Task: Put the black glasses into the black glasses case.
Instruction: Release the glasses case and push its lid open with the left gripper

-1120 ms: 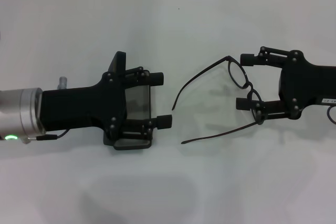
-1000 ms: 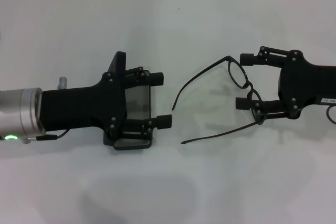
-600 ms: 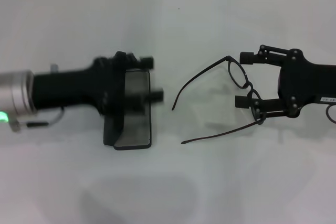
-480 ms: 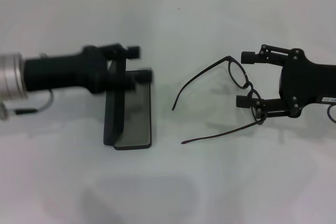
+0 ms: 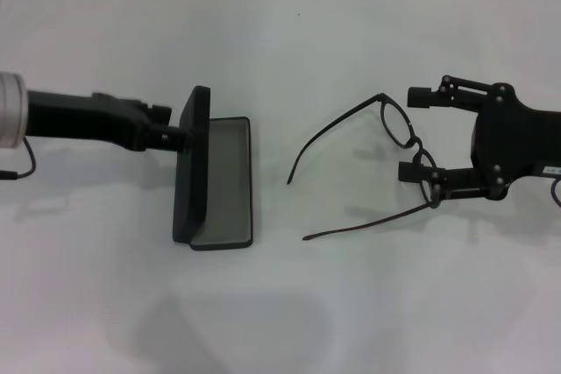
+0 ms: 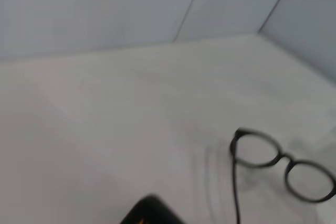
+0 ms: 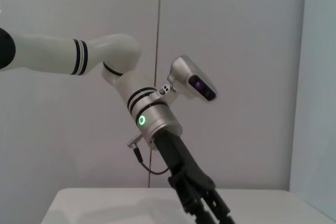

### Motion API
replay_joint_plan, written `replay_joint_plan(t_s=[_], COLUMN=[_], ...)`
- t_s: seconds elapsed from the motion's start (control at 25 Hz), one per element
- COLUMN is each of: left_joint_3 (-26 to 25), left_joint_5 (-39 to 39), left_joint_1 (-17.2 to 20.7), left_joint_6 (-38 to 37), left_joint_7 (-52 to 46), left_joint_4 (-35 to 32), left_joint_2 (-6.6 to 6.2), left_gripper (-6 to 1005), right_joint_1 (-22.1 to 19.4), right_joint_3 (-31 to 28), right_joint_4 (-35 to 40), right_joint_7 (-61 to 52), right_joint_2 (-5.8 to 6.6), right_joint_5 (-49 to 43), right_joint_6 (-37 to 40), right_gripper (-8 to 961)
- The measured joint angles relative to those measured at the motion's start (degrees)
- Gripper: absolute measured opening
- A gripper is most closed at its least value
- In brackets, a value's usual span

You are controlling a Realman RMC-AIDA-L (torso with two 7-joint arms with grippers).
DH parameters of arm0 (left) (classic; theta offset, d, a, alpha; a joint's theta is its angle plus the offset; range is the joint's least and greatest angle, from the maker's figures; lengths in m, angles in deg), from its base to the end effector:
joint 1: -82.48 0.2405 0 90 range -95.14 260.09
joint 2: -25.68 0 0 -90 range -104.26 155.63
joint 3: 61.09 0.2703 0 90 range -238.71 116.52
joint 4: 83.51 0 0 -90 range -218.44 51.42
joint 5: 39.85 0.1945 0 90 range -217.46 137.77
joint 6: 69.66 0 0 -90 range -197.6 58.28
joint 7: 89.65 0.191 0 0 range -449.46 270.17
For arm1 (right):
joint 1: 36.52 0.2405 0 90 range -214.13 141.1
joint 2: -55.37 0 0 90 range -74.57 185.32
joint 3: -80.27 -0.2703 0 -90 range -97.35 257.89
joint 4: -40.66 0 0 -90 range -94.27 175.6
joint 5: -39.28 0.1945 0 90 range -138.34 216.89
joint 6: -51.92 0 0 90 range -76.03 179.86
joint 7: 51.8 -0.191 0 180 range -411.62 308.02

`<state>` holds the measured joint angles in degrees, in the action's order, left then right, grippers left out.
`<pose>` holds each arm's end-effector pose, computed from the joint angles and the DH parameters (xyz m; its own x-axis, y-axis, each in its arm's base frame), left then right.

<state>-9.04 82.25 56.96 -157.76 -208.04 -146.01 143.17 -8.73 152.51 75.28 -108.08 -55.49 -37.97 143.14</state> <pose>-0.2557 0.3470 -0.0101 0.6933 0.6509 0.3094 0.7144 -0.6773 -0.1760 0.2011 0.3240 -0.0281 0.7929 0.1082 -0.5997 -0.0356 -0.9742 -0.2229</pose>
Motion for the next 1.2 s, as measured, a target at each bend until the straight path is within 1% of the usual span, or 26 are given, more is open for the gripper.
replay_joint_plan(t_s=[0.12, 0.36, 0.56, 0.72, 0.84, 1.04, 1.2], left_joint_3=[0.62, 1.52, 2.93, 3.69, 4.73, 4.90, 4.90], left_joint_5=[3.76, 5.36, 7.85, 11.17, 11.88, 12.10, 14.03], left_joint_1=[-1.22, -3.76, -4.79, -5.21, -5.22, -5.26, -5.64], left_joint_6=[-0.17, -0.42, -0.09, 2.55, 4.72, 5.30, 5.52], left_joint_7=[-3.77, -7.92, -11.04, -12.76, -13.62, -13.79, -13.68], left_joint_4=[-0.98, 0.05, 0.97, 0.89, 0.98, 0.78, 0.92], left_joint_2=[0.80, 0.82, 1.09, 1.99, 2.01, 1.90, 1.69], left_gripper=[875, 875, 874, 874, 875, 804, 731], right_joint_1=[0.13, 0.52, 0.26, 0.05, 0.01, -0.01, -0.01], right_joint_3=[0.00, 0.00, 0.00, 0.00, 0.00, 0.00, 0.00], right_joint_4=[0.09, 0.31, 0.78, 0.86, 0.86, 0.79, 0.81], right_joint_7=[0.01, 0.04, 0.13, 0.27, 0.21, 0.03, 0.03], right_joint_2=[-0.06, -0.06, -0.05, -0.05, -0.05, -0.05, -0.05], right_joint_5=[0.00, -0.32, -0.35, -0.39, -0.42, -0.45, -0.45], right_joint_6=[0.00, 0.00, 0.01, 0.00, 0.00, 0.00, 0.01], right_gripper=[856, 857, 857, 857, 857, 856, 856])
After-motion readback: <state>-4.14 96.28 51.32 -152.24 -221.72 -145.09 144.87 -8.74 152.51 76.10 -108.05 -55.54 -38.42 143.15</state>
